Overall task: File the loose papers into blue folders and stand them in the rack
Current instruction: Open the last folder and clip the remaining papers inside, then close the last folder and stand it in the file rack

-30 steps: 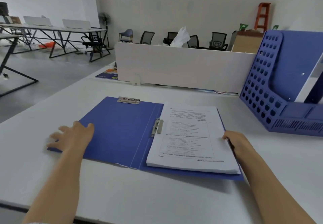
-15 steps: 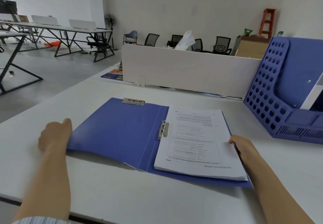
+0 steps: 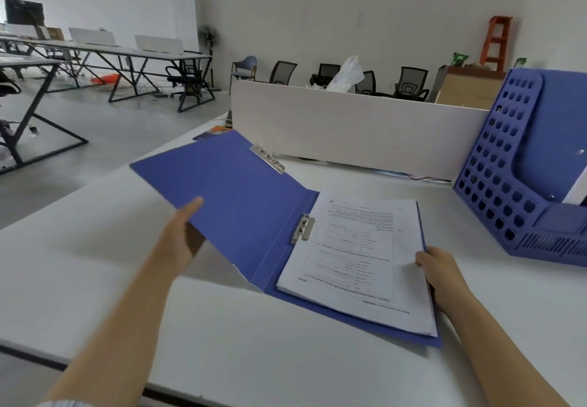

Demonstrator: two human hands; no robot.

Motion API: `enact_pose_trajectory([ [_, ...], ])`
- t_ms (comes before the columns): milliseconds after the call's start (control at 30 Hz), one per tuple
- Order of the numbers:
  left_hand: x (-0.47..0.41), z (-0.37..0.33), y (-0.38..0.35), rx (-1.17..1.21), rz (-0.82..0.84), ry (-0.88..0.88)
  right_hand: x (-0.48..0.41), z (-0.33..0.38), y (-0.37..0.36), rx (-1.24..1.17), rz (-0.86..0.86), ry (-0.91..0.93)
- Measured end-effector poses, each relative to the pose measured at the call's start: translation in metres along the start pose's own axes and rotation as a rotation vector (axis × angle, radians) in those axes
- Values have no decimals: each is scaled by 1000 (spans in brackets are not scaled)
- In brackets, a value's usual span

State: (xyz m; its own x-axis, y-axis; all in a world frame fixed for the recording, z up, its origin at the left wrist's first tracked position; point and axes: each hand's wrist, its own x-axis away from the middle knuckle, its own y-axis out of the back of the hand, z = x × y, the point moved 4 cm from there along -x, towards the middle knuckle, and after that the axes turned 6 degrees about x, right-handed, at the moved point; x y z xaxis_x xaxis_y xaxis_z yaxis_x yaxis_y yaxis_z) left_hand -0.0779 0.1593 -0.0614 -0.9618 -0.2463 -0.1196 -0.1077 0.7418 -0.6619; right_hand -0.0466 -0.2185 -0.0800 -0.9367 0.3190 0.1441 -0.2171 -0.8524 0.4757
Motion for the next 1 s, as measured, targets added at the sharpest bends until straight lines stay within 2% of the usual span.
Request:
enact_pose_trajectory([
  [100, 10, 30, -14, -379, 80, 118, 4, 0, -7, -19, 46, -11],
  [200, 22, 47, -16, -620, 110, 249, 8, 0, -13, -69, 101, -4],
  [300, 28, 49, -29, -959, 371, 139, 8, -1, -17, -119, 152, -9],
  [400, 27, 64, -33, -1511, 658, 78, 10, -1, -20, -248, 200, -68],
  [467, 28, 73, -36, -1755, 723, 44, 14, 1, -23, -376, 270, -132],
  [567, 34, 78, -38, -1894, 746, 84, 13, 1, -24, -466, 347, -176],
  [667, 37, 75, -41, -1857, 735, 113, 13, 1, -26, -338, 390, -76],
  [733, 35, 72, -40, -1719, 721, 152, 13, 0, -23, -280, 375, -40],
  [900, 26, 59, -39, -1015, 454, 234, 18, 10, -16, -368, 432, 61],
  [1000, 27, 55, -41, -686, 388, 302, 20, 17, -15, -458, 469, 179],
])
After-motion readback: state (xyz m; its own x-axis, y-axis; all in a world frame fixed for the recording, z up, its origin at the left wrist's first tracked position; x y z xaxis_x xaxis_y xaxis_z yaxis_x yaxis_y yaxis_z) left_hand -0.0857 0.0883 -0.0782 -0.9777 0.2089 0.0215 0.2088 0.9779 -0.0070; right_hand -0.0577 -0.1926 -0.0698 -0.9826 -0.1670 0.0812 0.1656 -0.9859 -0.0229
